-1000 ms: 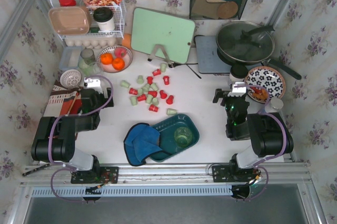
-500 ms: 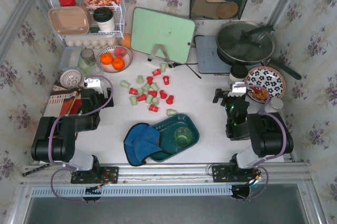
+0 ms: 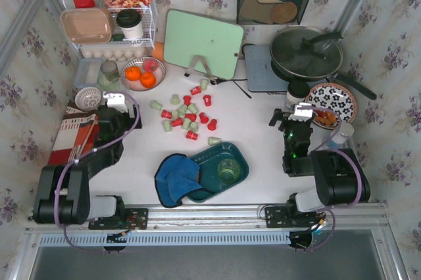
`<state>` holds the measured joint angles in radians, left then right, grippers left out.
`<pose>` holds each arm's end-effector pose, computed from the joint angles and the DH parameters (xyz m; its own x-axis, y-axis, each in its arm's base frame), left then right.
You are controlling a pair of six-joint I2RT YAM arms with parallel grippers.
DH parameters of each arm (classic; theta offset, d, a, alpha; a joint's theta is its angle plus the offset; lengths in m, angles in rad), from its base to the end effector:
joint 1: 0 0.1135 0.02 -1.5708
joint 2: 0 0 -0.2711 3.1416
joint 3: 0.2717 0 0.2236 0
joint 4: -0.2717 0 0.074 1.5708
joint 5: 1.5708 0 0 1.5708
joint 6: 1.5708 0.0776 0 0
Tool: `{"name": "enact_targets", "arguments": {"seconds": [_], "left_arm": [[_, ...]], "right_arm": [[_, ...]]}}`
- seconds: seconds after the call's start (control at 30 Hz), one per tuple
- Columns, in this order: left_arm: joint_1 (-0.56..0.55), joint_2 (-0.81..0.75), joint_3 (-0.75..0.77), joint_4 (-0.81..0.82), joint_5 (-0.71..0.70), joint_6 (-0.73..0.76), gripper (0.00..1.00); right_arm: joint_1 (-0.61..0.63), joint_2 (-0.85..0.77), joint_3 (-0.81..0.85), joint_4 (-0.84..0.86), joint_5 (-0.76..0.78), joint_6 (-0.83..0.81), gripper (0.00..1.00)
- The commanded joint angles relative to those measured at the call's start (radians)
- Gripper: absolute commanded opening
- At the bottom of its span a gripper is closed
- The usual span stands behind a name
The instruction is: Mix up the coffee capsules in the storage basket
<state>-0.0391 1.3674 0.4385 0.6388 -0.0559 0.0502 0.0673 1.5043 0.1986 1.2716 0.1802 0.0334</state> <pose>0.2874 -0.0069 0.1991 -0.2862 0.0613 -0.9562 -0.0001 0.9979 0.0640 0.2669 0.0040 0.1867 -0.0302 0.0309 -0.9991 0.1136 0.9931 0.0273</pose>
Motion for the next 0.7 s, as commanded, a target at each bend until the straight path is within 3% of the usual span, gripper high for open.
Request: {"name": "enact_targets", "arguments": {"seconds": [0.0,0.1,0.17,0.27,0.47,0.67], "left_arm": [[-0.02,-0.135,0.026,-0.137,-0.008,0.018,1.0],[-0.029,-0.26,0.035,-0.218,0.013,-0.011,1.0],[-0.032,-0.336,0.084,-0.358,-0.044,-0.111,1.0],[-0.032,-0.387,0.242,-0.76,-0.214,-0.349,1.0],[-0.03,-0.303,0.55,-1.392,-0.255,-0.653,1.0],[-0.028,-0.343,0.619,-1.49,-0.054,-0.61,1.0]], "right_arm": [[0.049,-0.135,0.053,-0.195,0.108,-0.016,1.0],[0.065,-0.218,0.136,-0.43,0.157,0.059,1.0],[0.078,-0.257,0.2,-0.565,0.163,0.087,0.98],[0.12,-0.31,0.244,-0.686,0.173,0.1,0.96],[0.252,-0.415,0.343,-0.977,0.154,0.143,0.88],[0.416,-0.456,0.427,-1.266,0.189,0.17,0.86]]}}
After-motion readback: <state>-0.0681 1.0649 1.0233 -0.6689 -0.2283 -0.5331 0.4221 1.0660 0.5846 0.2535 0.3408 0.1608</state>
